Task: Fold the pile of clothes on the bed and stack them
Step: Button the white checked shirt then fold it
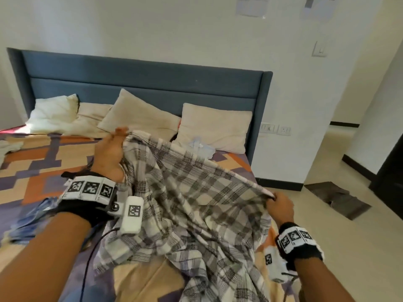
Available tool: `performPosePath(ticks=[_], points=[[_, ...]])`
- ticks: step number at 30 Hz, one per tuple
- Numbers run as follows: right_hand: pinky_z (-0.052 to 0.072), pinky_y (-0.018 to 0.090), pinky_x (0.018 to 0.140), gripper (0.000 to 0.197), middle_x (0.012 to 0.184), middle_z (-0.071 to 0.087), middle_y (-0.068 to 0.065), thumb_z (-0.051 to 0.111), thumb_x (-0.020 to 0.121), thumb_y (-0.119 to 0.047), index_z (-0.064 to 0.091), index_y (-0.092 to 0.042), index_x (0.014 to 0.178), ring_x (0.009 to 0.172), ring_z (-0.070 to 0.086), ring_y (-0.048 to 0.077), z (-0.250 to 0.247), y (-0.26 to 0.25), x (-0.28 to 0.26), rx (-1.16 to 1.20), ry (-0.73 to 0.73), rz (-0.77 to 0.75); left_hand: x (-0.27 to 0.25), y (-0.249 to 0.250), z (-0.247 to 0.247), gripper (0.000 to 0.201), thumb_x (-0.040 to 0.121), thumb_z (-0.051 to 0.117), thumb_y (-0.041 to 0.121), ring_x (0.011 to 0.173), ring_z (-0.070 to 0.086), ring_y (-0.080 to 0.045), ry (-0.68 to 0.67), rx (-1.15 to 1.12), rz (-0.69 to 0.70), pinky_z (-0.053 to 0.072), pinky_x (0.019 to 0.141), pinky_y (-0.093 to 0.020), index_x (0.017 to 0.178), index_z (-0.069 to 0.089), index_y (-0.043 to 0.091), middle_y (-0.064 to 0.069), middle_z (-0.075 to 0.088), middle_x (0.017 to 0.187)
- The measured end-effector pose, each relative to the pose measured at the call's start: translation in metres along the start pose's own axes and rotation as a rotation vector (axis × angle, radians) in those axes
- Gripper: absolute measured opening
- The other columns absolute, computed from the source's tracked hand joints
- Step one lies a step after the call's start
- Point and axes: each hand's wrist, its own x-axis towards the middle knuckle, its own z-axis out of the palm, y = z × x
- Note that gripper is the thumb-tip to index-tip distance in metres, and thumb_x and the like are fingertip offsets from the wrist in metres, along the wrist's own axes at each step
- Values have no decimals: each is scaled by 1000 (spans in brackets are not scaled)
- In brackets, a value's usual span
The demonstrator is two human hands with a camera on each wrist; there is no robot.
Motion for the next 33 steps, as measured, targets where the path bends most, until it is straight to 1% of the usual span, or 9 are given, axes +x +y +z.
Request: performPosePath(ticks=[3,6,10,14,17,22,26,29,33], points=[[52,50,80,32,92,65,20,47,86,-30,65,-4,86,88,60,36,4,-9,-2,228,3,65,-1,-24,3,19,93,59,29,81,61,-17,-378,-70,-330,46,58,-22,102,65,14,-4,70,89],[51,45,75,28,87,70,12,52,90,-34,66,-13,76,82,63,30,0,-42,-4,408,-31,-61,-22,-60,20,20,89,65,3,83,62,-24,-287,325,-138,54,65,-23,109,64,3,-21,66,105],[52,51,94,46,108,70,6,55,73,-55,68,-22,102,103,65,26,-5,-52,8,625,-98,-73,-43,-109,23,24,84,69,-3,63,54,-16,-348,652,-40,46,59,-20,107,66,3,-8,59,66],[39,49,108,85,149,41,11,67,80,-52,34,-16,149,132,45,33,9,-31,-19,-28,-334,-193,-52,-134,6,20,82,71,-2,64,57,-19,-264,709,-76,43,59,-24,95,67,13,-1,58,62],[39,50,105,78,147,40,13,56,87,-63,41,-11,143,132,43,36,47,-18,-82,-261,-319,-397,-59,-139,2,19,86,66,-3,57,59,-10,-285,601,-150,46,54,-20,104,64,4,-8,63,76],[41,48,104,82,147,43,11,68,85,-51,29,-18,149,133,43,33,120,-34,-161,-433,-813,-468,-69,-114,11,22,90,56,-10,61,64,4,-173,307,-98,53,59,-22,108,61,2,-3,65,84],[51,34,90,34,120,63,8,55,91,-15,57,-13,125,112,60,28,140,-22,-150,-255,-670,-385,-41,-81,-18,24,94,56,0,82,65,-19,77,-101,-200,58,72,-28,117,61,2,-10,66,95],[50,21,85,25,108,69,-2,54,92,-1,72,-8,110,102,63,15,116,-27,-124,144,-621,-271,-23,-66,-42,20,99,52,15,97,62,-20,19,-233,-210,53,85,-28,117,60,14,-6,65,108],[37,29,56,41,54,50,-7,56,96,-5,52,-10,55,52,45,13,54,-75,-115,548,-511,-149,-34,-94,-24,97,62,70,76,138,29,-14,-372,616,-75,28,113,-43,144,40,34,0,25,157]])
